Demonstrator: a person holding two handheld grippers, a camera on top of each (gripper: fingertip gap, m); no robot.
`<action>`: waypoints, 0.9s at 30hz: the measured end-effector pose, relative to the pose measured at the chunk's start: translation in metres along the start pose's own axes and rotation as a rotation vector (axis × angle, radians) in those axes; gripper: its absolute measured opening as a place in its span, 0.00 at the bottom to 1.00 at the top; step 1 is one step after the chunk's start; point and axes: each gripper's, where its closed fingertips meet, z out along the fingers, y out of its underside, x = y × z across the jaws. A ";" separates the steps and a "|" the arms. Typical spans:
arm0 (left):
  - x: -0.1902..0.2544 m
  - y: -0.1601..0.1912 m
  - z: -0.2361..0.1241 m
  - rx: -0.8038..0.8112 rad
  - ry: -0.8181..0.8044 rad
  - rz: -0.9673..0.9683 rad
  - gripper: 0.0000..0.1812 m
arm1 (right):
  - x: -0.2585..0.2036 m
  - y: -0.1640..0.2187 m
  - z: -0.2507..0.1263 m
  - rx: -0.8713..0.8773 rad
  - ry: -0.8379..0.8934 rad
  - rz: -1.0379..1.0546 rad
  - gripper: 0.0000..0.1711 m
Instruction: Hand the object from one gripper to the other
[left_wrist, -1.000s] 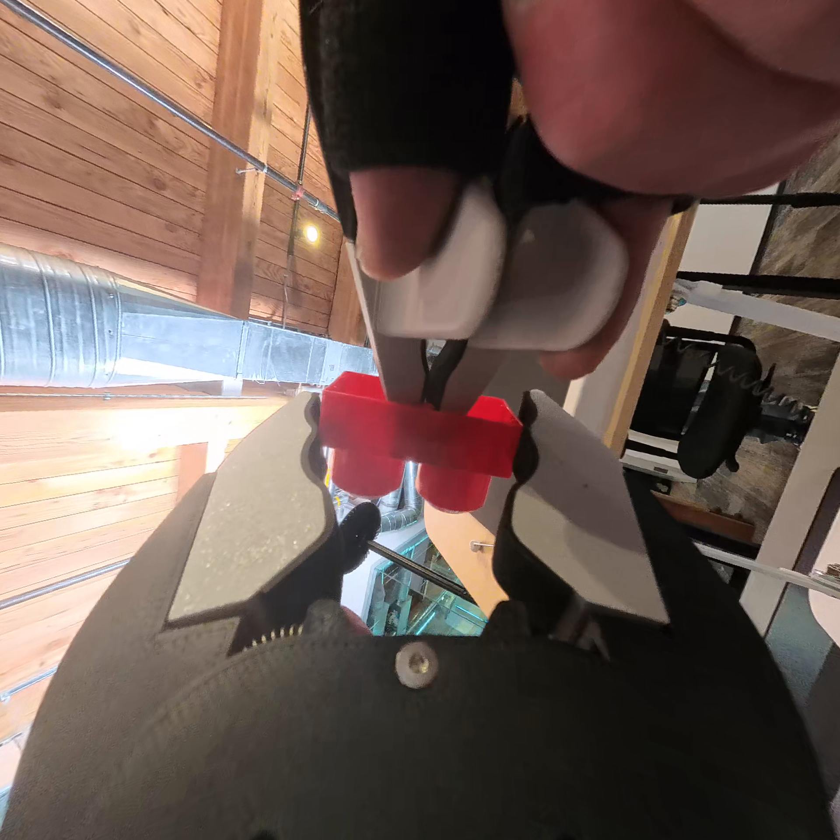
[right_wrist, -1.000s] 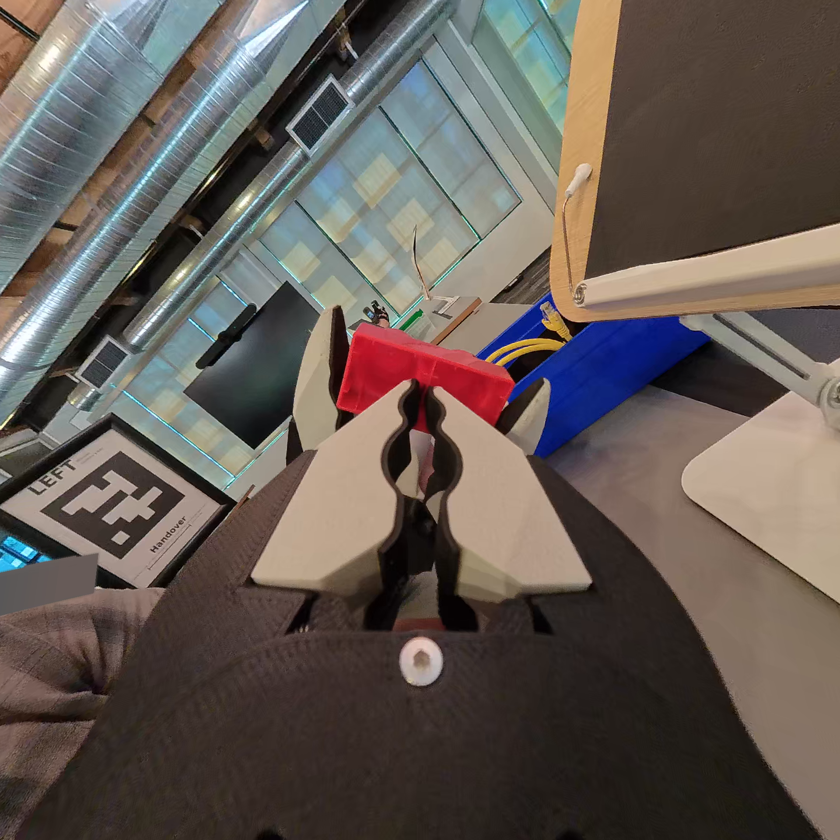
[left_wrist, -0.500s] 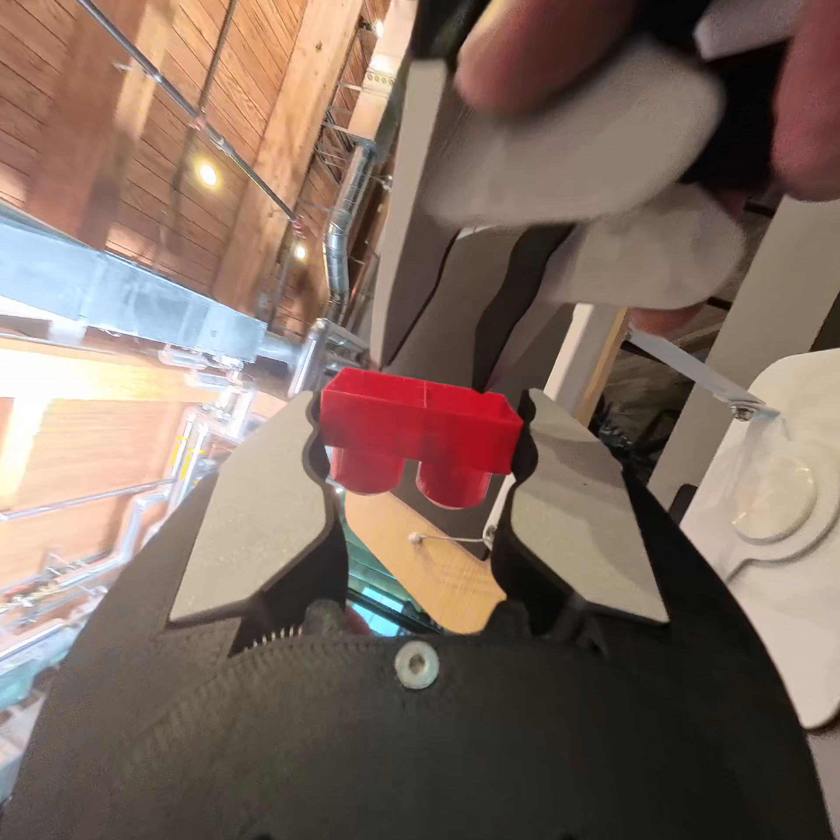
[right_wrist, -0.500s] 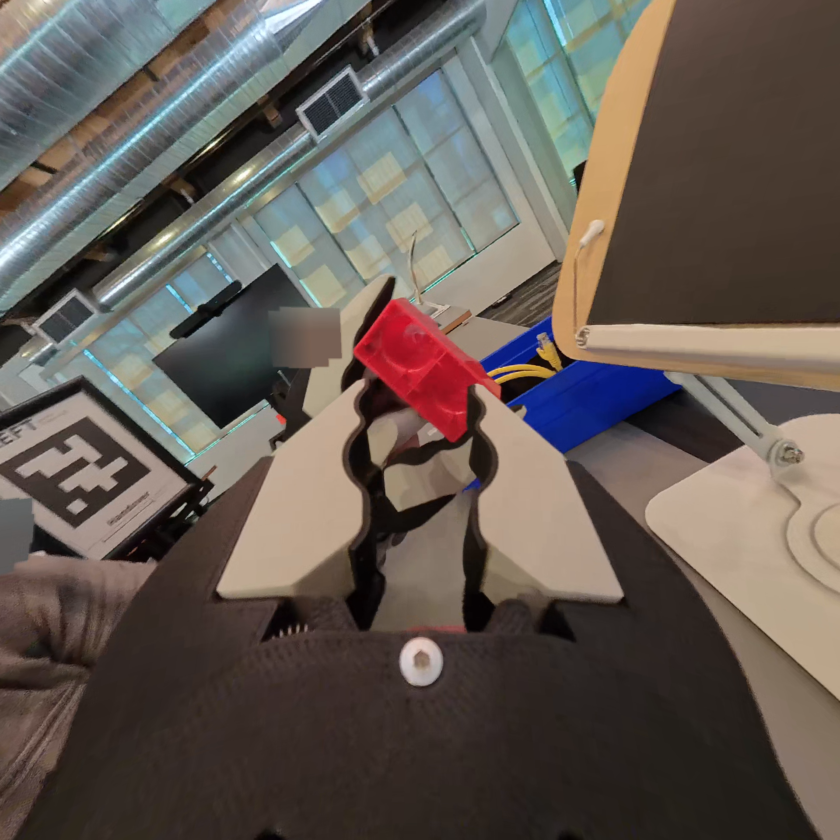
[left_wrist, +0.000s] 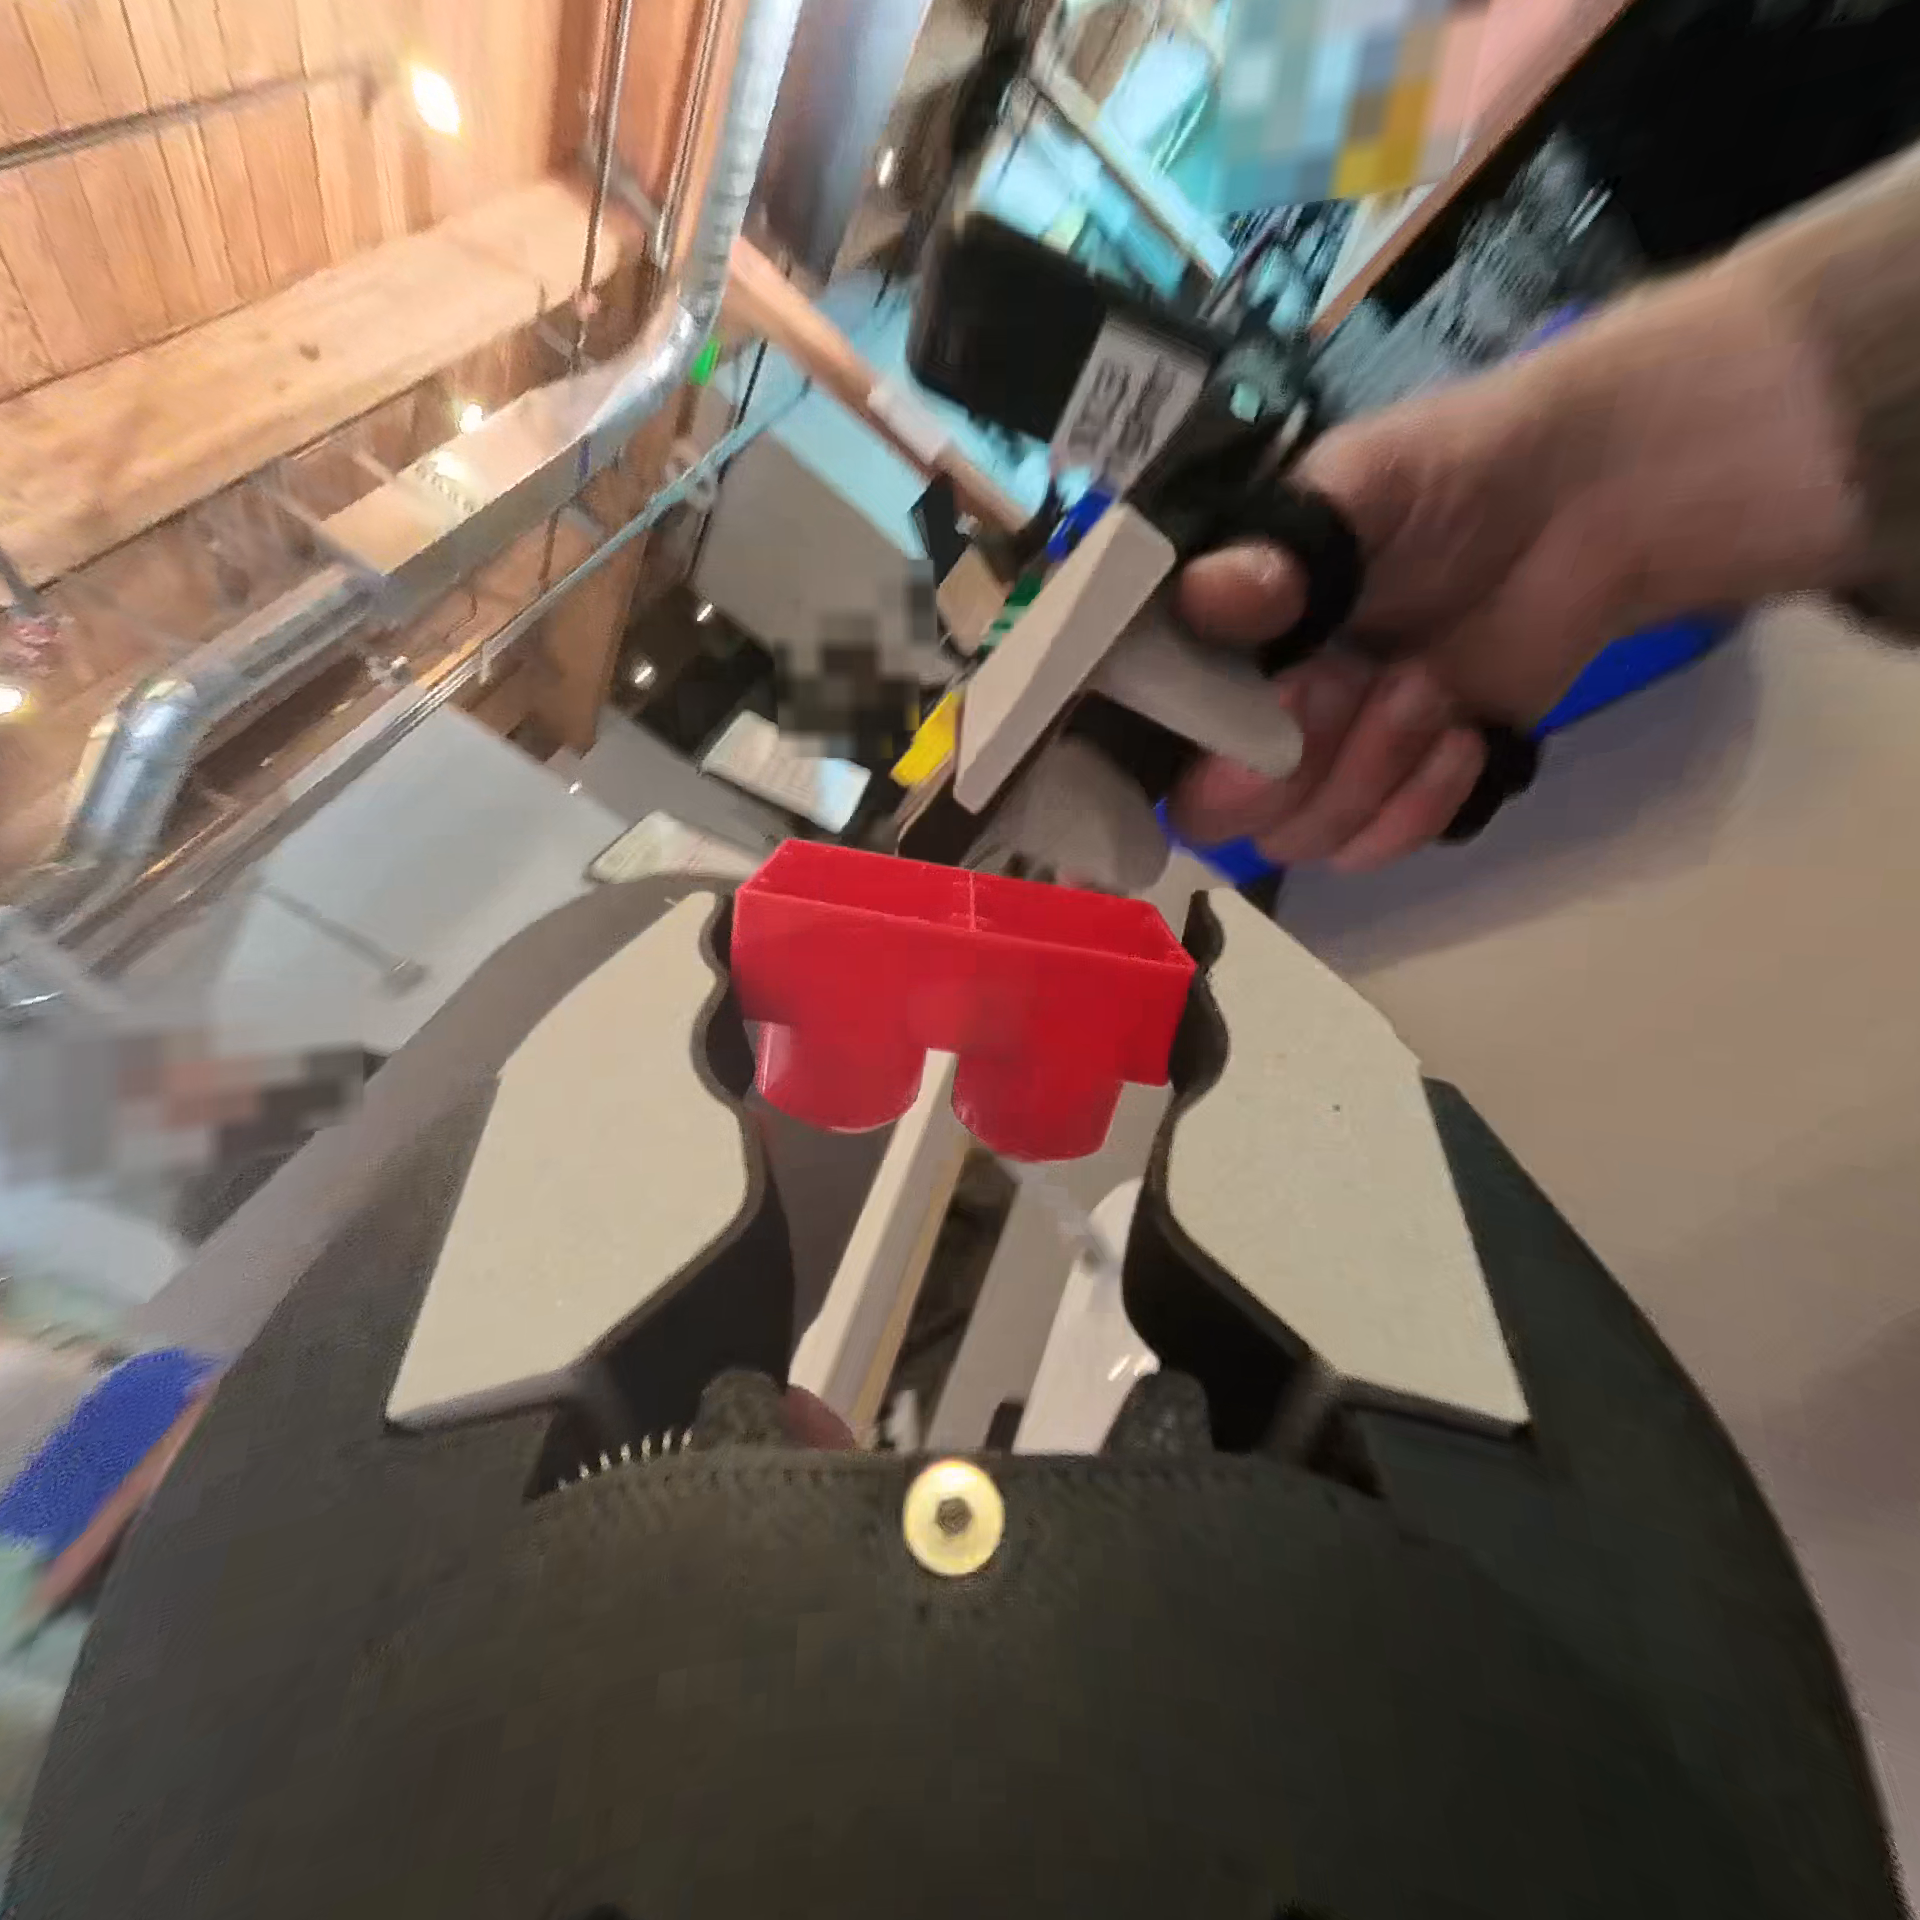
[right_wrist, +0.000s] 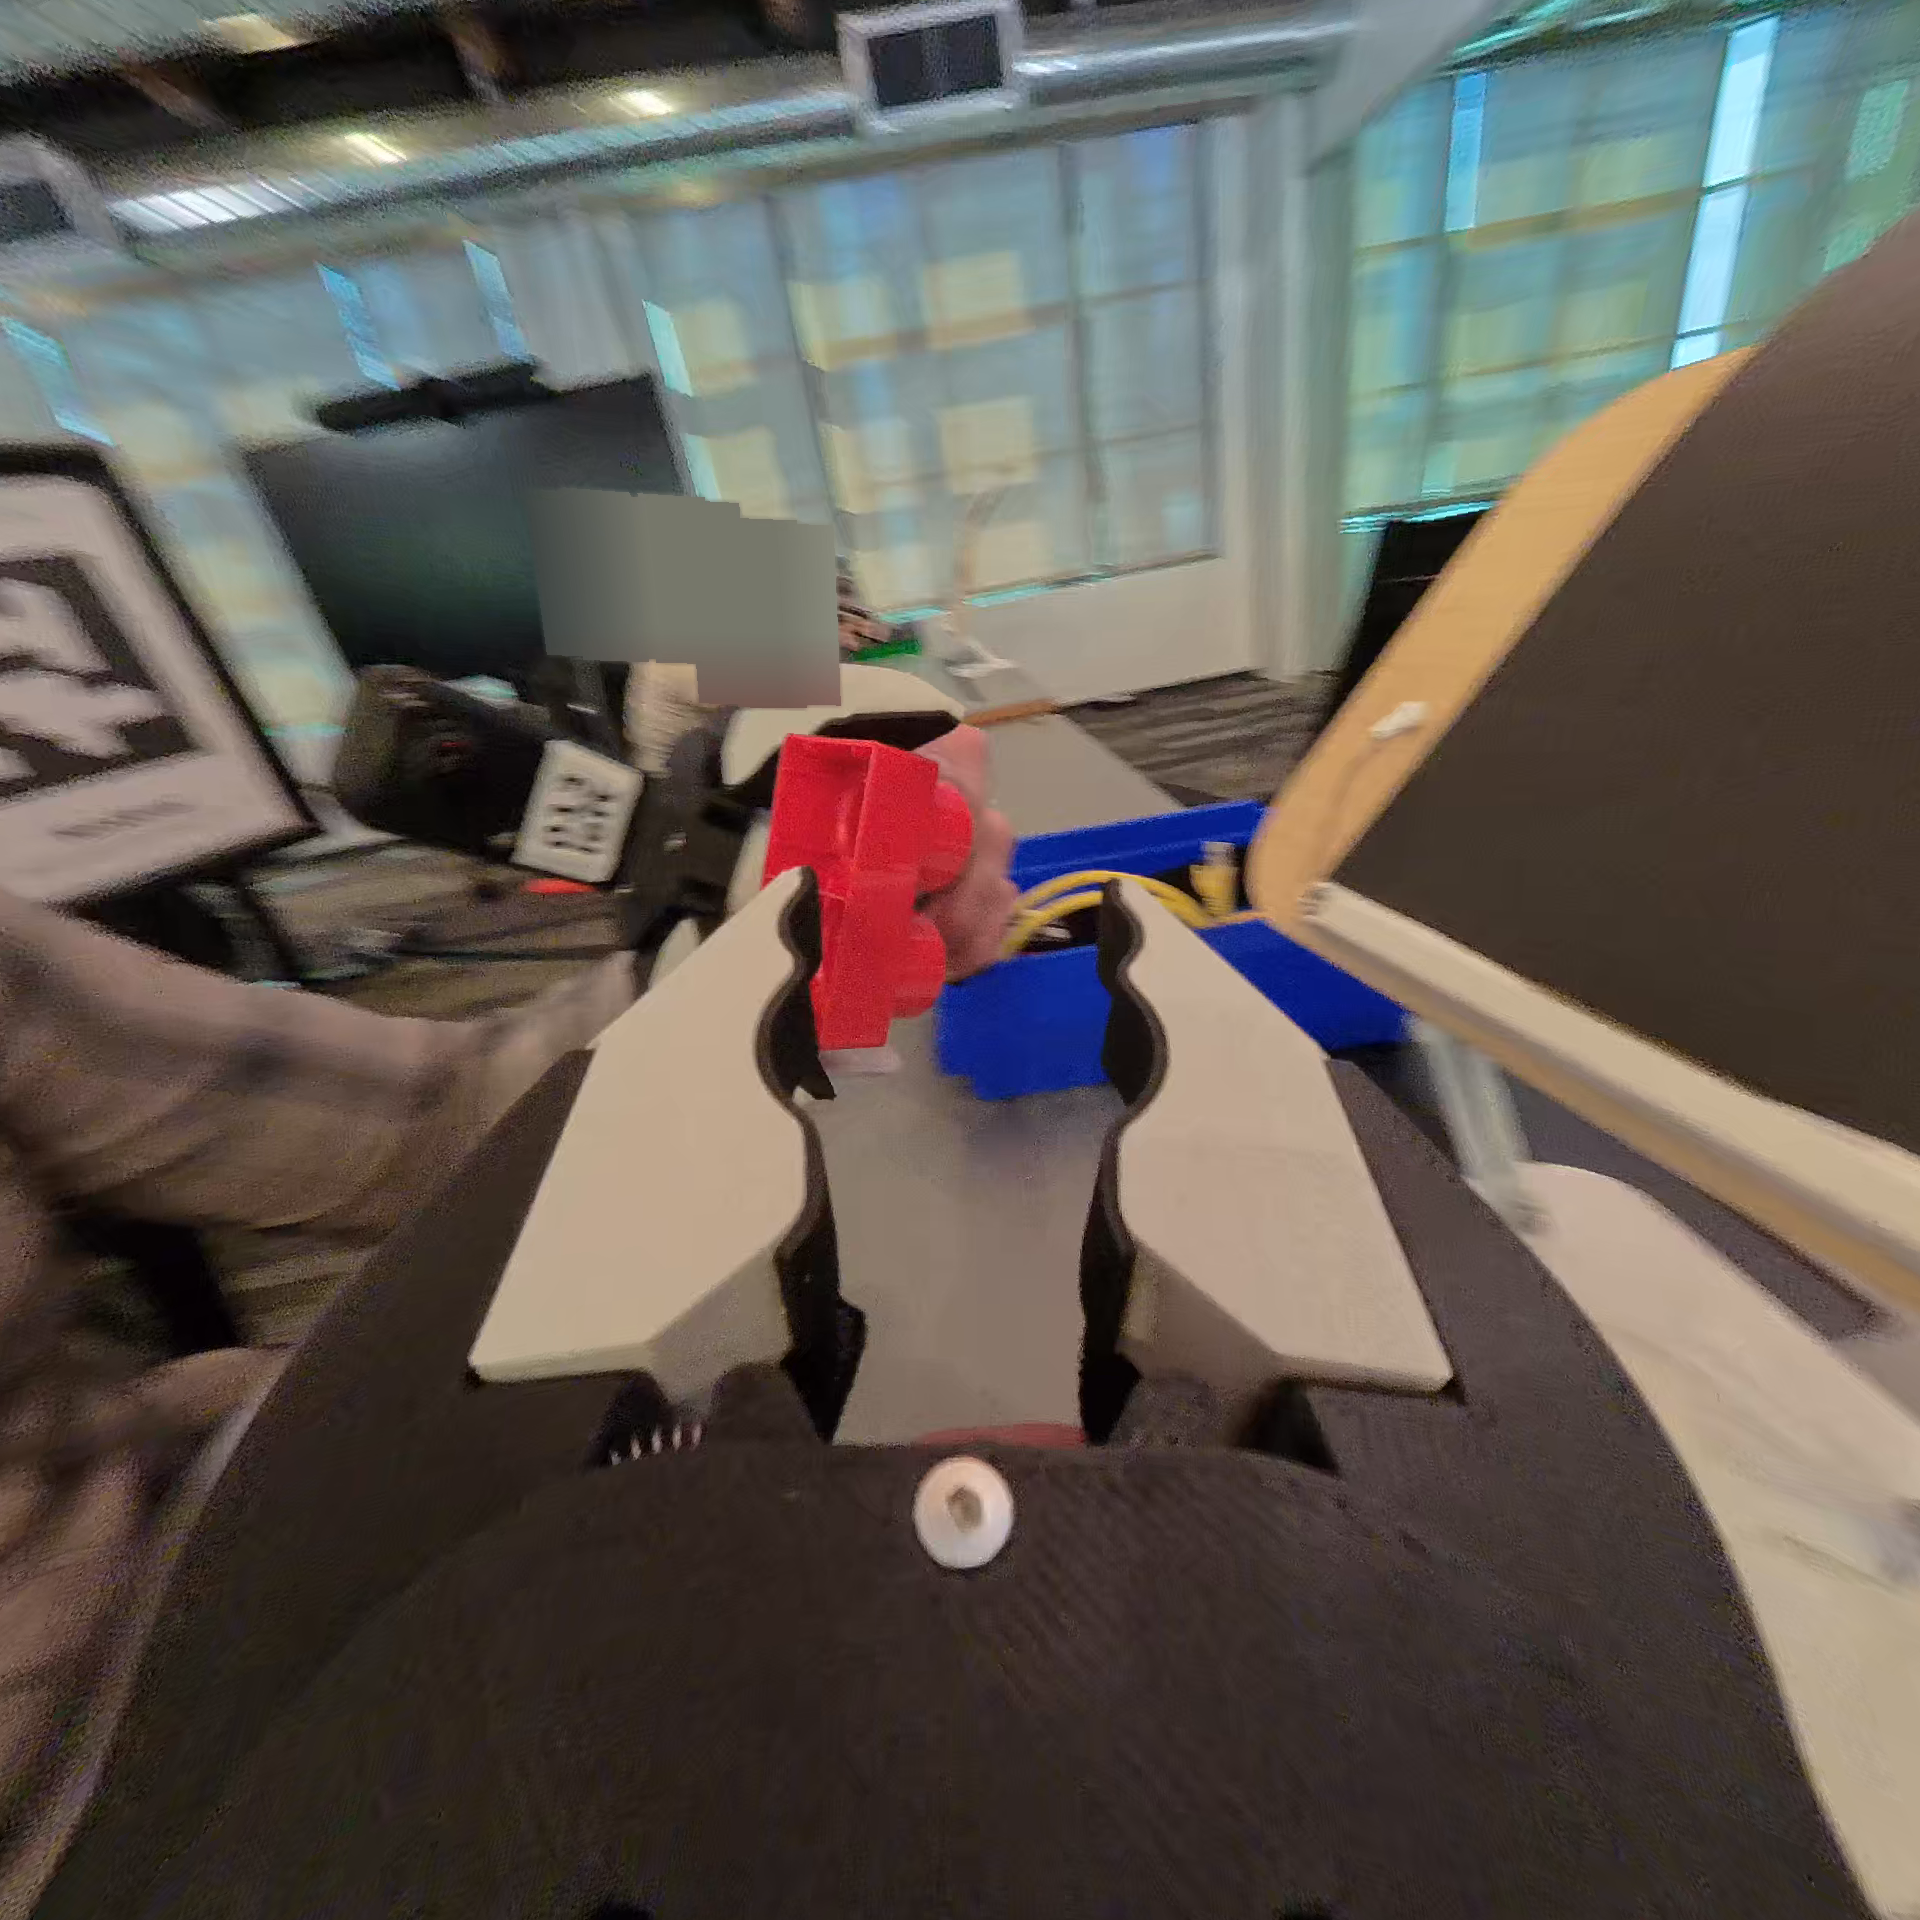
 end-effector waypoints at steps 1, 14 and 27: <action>0.002 -0.009 -0.002 0.041 0.026 -0.036 0.44 | -0.007 -0.001 -0.001 0.019 -0.066 0.046 0.31; 0.023 -0.041 -0.009 0.142 0.166 -0.073 0.44 | -0.051 0.005 0.002 0.029 -0.389 0.193 0.34; 0.037 -0.033 -0.002 0.095 0.185 -0.003 0.44 | -0.057 0.020 0.016 -0.058 -0.388 0.203 0.25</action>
